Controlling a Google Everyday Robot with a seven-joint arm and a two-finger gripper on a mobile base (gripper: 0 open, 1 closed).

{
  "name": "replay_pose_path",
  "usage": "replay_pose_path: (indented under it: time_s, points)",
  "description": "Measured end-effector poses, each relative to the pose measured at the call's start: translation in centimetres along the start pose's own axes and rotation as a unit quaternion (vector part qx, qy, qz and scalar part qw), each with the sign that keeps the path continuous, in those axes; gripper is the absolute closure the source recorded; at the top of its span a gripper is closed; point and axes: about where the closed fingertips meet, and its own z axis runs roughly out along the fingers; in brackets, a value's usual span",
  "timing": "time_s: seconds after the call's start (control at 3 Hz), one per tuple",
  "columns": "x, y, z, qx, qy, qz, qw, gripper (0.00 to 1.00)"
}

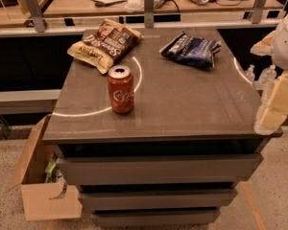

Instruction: Move blue chip bag near coke can

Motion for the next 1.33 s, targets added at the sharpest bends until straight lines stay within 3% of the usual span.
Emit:
replay_pose_path:
  time_s: [0.33, 0.67, 1.0, 1.33]
  points:
    - [0.0, -0.3, 0.1, 0.003, -0.005, 0.002, 1.0000, 0.00]
    - [0.4, -2.2, 0.6, 0.021, -0.042, 0.018, 0.9987, 0.00]
    - [1.6, -5.9, 2.5, 0.050, -0.121, 0.061, 0.9894, 0.00]
    - [2.7, -9.6, 4.3, 0.092, -0.167, 0.103, 0.9761, 0.00]
